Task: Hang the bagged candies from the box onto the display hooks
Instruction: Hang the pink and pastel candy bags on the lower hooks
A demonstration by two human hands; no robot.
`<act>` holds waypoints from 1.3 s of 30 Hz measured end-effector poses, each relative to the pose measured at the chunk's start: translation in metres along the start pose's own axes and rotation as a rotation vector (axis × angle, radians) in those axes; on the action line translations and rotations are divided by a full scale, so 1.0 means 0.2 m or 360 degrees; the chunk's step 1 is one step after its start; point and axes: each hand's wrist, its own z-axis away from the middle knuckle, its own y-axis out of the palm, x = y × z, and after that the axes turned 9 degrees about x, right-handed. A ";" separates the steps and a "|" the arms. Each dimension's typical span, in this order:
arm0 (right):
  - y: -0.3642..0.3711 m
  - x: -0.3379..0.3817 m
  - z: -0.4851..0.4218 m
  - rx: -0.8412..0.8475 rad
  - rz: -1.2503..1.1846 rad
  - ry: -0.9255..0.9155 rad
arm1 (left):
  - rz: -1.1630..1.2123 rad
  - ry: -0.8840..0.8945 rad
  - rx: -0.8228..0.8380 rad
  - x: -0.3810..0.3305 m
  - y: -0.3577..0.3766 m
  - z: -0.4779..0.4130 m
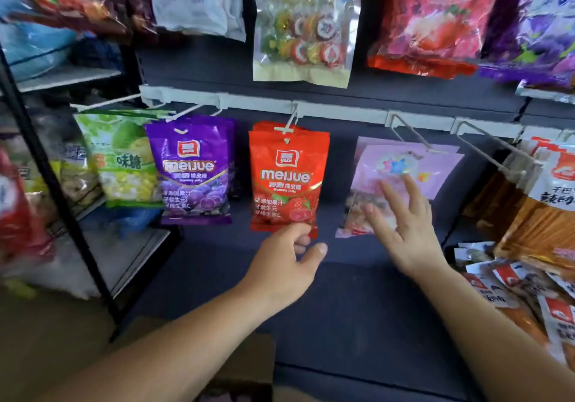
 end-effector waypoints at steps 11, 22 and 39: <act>0.59 0.49 0.79 0.1064 0.0317 -0.0097 | 0.0117 -0.0367 -0.0014 0.58 -0.08 0.75; 1.25 0.24 1.32 0.1611 0.0260 0.0090 | -0.0081 -0.1109 0.0056 1.37 0.07 1.47; 1.38 0.50 1.41 0.1554 0.0740 -0.0054 | -0.0695 -0.1121 0.0026 1.70 -0.18 1.70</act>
